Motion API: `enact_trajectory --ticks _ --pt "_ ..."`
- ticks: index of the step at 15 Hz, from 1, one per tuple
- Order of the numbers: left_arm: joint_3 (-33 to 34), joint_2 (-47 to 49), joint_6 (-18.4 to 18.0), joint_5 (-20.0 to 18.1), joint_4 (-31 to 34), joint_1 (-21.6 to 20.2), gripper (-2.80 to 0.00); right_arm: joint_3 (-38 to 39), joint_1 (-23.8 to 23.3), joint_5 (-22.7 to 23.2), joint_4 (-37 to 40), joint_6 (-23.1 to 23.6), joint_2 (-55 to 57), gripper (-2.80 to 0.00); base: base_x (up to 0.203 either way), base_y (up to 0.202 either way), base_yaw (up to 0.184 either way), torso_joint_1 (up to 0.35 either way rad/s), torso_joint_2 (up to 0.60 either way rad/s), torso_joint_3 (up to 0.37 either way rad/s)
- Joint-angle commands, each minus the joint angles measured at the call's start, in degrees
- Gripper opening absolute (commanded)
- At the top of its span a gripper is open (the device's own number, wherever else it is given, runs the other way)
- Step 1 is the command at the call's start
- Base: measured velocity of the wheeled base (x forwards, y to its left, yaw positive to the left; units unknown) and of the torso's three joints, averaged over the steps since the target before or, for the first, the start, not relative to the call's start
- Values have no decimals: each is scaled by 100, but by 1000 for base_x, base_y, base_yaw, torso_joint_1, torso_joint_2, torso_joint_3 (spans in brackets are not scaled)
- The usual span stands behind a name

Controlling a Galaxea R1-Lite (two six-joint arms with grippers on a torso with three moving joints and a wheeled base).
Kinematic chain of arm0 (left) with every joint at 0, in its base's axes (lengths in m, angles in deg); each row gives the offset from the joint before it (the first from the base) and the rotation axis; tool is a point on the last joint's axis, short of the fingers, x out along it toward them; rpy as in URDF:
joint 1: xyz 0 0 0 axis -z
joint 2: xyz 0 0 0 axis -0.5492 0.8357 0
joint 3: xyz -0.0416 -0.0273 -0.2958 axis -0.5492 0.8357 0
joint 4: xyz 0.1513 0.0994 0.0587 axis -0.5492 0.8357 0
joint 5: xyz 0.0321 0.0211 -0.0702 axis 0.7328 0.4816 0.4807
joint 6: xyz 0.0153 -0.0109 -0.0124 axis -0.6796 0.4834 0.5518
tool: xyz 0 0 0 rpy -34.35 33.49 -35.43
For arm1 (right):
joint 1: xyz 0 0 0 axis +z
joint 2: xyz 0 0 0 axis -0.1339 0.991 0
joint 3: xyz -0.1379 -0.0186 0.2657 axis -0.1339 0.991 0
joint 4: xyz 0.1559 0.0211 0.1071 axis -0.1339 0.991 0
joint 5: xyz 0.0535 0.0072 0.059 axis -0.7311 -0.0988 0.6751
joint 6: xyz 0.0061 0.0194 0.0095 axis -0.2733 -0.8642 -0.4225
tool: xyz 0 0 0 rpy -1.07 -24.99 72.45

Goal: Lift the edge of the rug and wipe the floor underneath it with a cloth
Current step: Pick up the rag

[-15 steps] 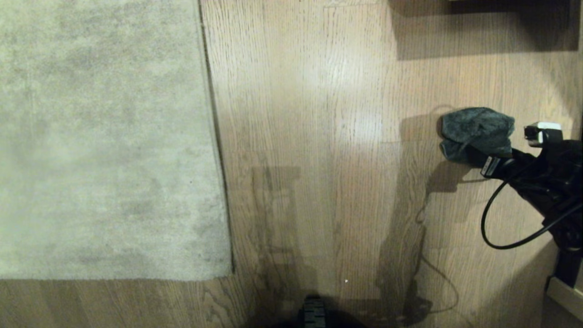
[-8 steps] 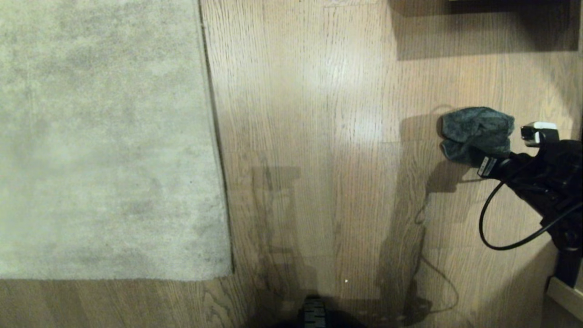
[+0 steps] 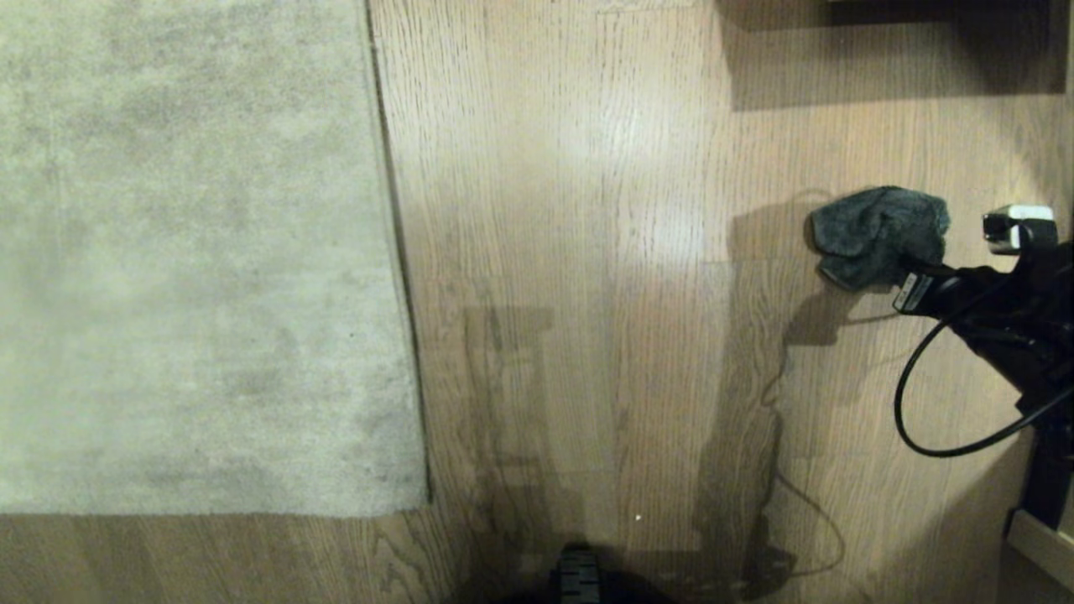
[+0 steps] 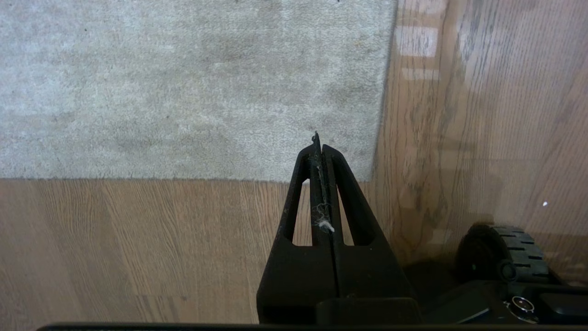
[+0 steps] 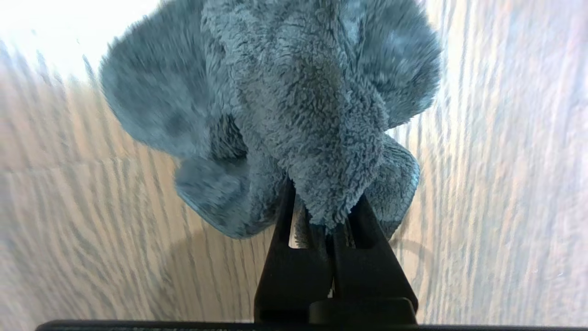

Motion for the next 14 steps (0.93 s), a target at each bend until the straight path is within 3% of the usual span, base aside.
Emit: enact_trajectory --ticks 1,11,14 --pt "0 1 4 3 1 -1 -280 89 -2 3 10 -1 -367 -280 0 0 0 0 0 0" --pt "0 1 4 3 -5 -1 -280 568 -33 6 963 -17 -2216 -280 0 0 0 0 0 0" --pt "0 1 4 3 -3 -9 -280 766 -37 7 1297 -229 -2915 -280 0 0 0 0 0 0"
